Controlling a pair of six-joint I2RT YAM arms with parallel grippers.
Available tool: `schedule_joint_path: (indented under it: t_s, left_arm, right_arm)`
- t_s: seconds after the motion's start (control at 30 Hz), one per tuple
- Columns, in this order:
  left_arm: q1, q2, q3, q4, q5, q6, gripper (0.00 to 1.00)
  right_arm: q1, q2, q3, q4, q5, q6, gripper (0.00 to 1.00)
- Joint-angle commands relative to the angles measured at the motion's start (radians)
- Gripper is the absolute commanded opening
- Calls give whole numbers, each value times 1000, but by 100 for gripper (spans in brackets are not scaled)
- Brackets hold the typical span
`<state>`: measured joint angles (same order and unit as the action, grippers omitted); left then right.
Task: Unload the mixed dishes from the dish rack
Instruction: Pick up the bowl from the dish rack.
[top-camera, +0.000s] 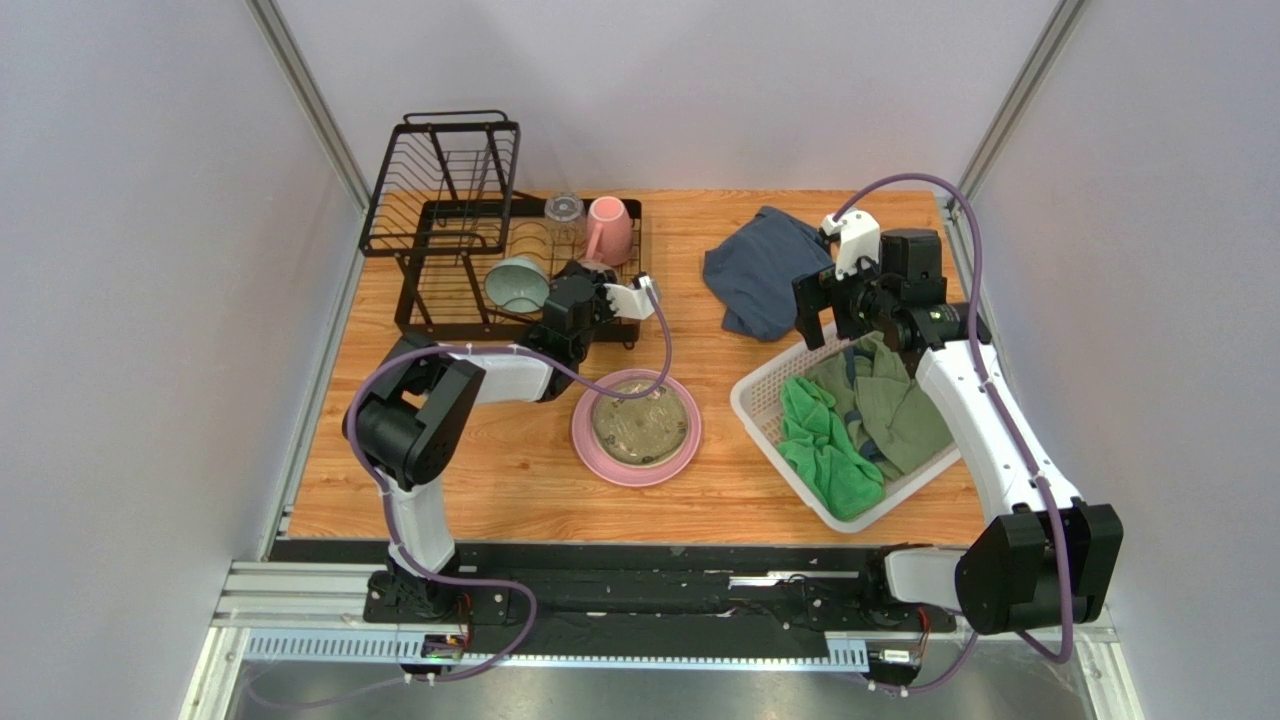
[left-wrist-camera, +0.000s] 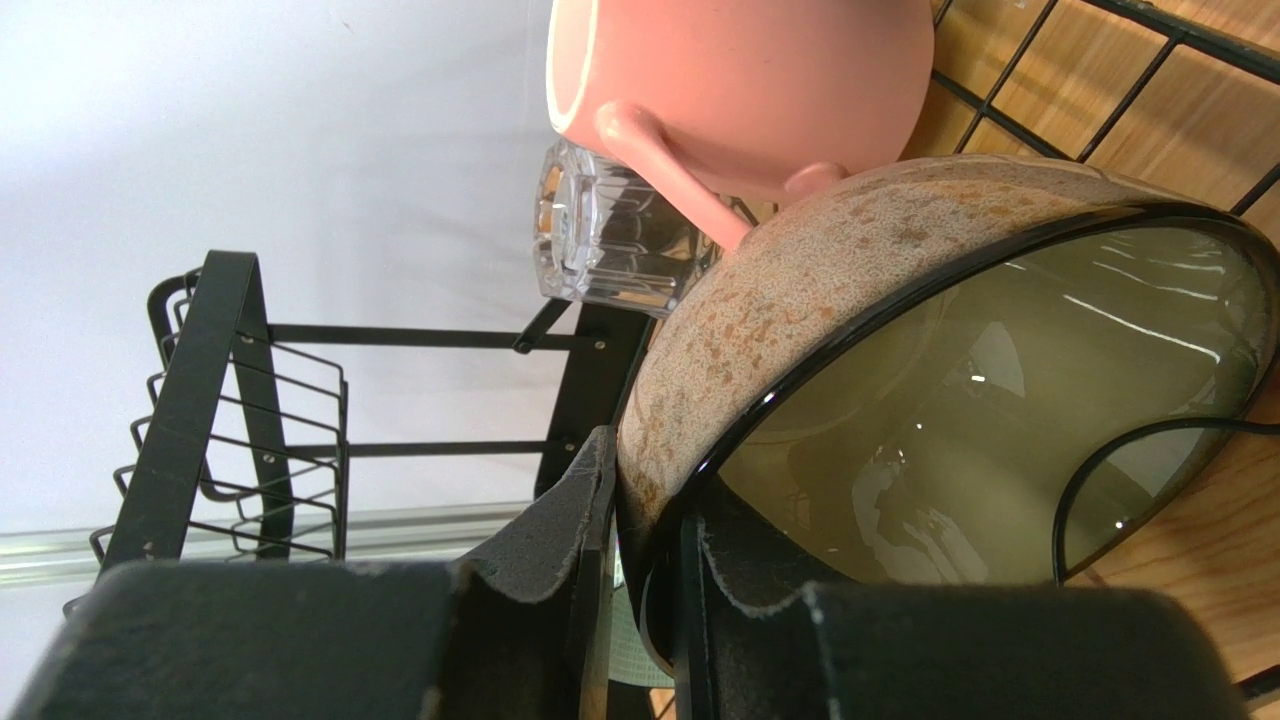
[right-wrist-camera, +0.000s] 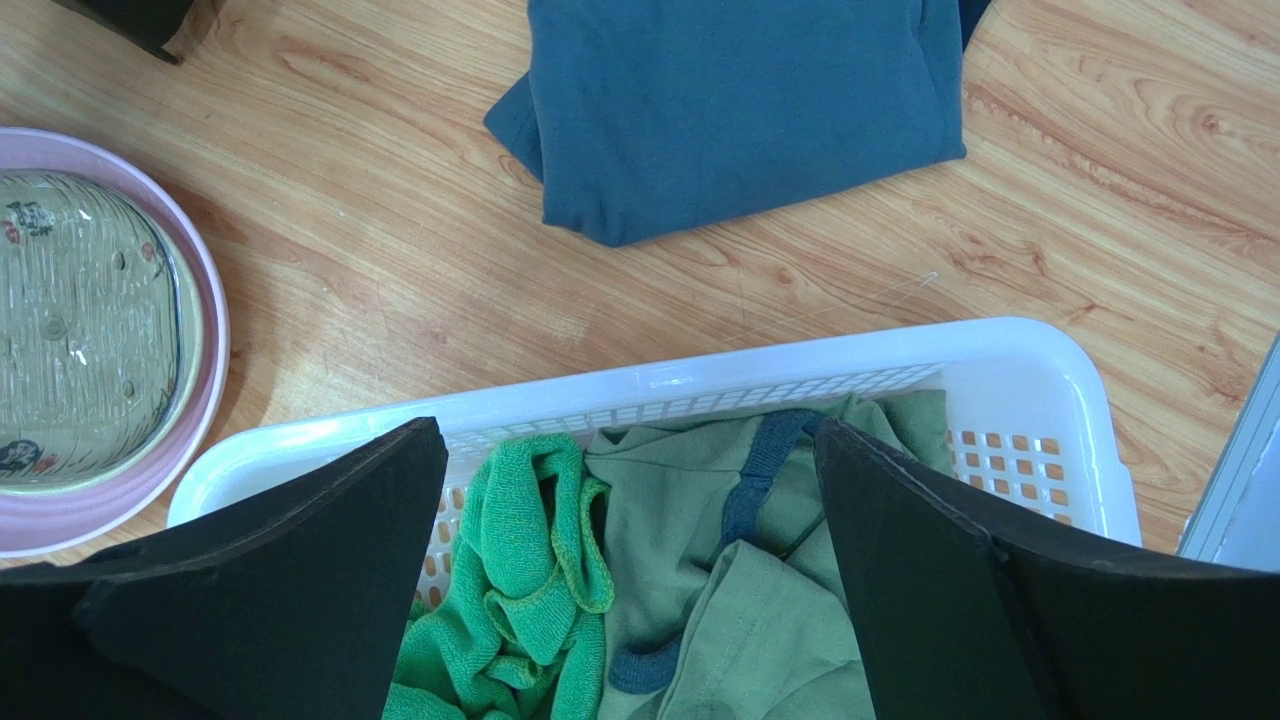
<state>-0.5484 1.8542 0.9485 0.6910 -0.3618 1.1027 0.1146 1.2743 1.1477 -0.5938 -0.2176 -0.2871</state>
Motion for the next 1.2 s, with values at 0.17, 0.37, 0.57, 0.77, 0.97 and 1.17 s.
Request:
schedule_joint_path:
  t_s: [0.17,0.37,0.57,0.77,0.97,1.17]
  left_arm:
    - [-7,-124,78,182,-37,29,0]
    - [-7,-90,107,223,-52,66,0]
    - [-7,-37,122,300,-60,112,0]
    - [-7,-3,127,341,-60,125,0]
    - [-7,-26,113,358,-62,131,0]
    - [-7,-111,90,317,-78,102,0]
  right_arm:
    - [3,-3,46,0,7,-18,99]
    - [3,-4,46,0,6,-20,99]
    - [5,-4,46,-1,7,-21,99]
    - [3,3,47,-6,9,-23,99]
    - [3,11,49,-8,11,-26,99]
    - [5,16,50,-11,9,-27,99]
